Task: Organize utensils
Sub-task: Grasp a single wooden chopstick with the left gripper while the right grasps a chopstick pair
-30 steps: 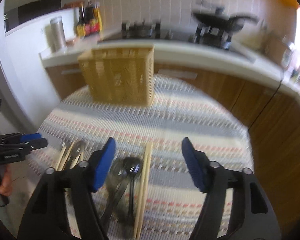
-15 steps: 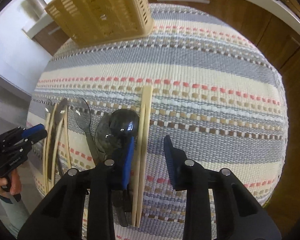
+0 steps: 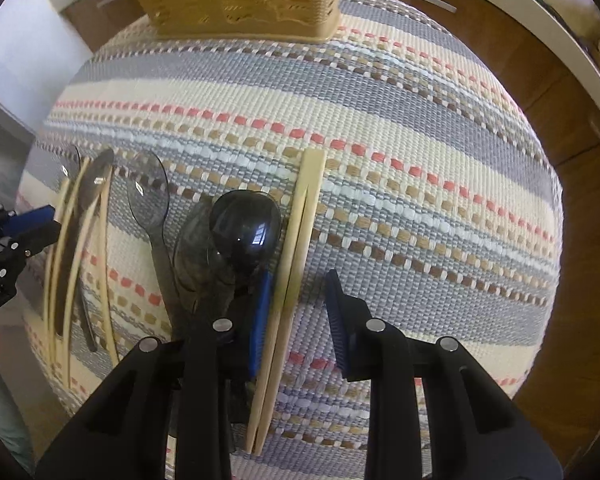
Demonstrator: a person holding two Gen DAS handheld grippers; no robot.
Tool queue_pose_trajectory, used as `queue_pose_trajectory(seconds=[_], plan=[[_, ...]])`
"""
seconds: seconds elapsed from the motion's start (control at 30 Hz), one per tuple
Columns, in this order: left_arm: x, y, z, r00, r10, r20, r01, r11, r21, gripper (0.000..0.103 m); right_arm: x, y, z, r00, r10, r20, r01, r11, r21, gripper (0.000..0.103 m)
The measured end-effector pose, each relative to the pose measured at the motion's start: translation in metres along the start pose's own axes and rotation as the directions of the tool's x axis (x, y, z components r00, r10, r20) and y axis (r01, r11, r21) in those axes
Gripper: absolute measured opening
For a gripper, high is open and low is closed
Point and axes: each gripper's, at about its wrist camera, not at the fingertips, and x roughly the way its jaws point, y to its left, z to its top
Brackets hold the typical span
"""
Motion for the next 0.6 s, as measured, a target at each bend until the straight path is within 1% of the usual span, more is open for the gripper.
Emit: queue_pose_trajectory(seconds=[0.1, 0.13, 0.17, 0.2, 0.27, 0.33, 0.47, 0.5, 0.6], plan=[[0.001, -0.011, 0.000, 0.998, 0.049, -0.028, -0.048, 0.998, 0.051, 0.024, 0.003, 0.008, 0.002, 1.000, -0.010, -0.012, 0.010, 1.000, -0.017, 0.023], [0.001, -0.014, -0.001, 0.998, 0.060, -0.033, -0.058, 0.996, 0.065, 0.023, 0.000, 0.006, 0.003, 1.000, -0.006, -0.016, 0.006, 1.000, -0.019, 0.016], [0.001, -0.017, -0.001, 0.997, 0.073, -0.036, -0.070, 0.995, 0.076, 0.021, -0.002, 0.005, 0.003, 1.000, 0.001, -0.018, -0.002, 1.000, -0.021, 0.013], [0.001, -0.018, -0.002, 0.995, 0.090, -0.033, -0.087, 0.993, 0.083, 0.013, -0.003, 0.005, 0.003, 1.000, 0.006, -0.020, -0.006, 1.000, -0.023, 0.013], [0.002, -0.018, -0.006, 0.992, 0.127, -0.019, -0.125, 0.988, 0.088, 0.004, -0.003, 0.006, 0.002, 1.000, 0.003, -0.012, -0.004, 0.999, -0.032, 0.012], [0.000, -0.016, -0.007, 0.994, 0.110, 0.001, -0.110, 0.991, 0.079, 0.004, -0.005, 0.005, -0.002, 1.000, 0.020, -0.003, -0.020, 0.999, -0.033, 0.011], [-0.016, -0.012, -0.007, 0.994, 0.082, 0.078, -0.086, 0.995, 0.047, 0.004, -0.023, -0.022, -0.012, 0.996, 0.064, 0.058, -0.064, 0.998, -0.006, 0.011], [-0.024, -0.010, -0.007, 0.992, 0.071, 0.109, -0.075, 0.996, 0.040, 0.004, -0.028, -0.026, -0.012, 0.995, 0.073, 0.075, -0.073, 0.997, -0.004, 0.011], [-0.050, -0.008, 0.001, 0.977, 0.023, 0.211, -0.026, 1.000, 0.009, 0.004, -0.048, -0.038, -0.010, 0.984, 0.109, 0.142, -0.111, 0.994, 0.007, 0.011]])
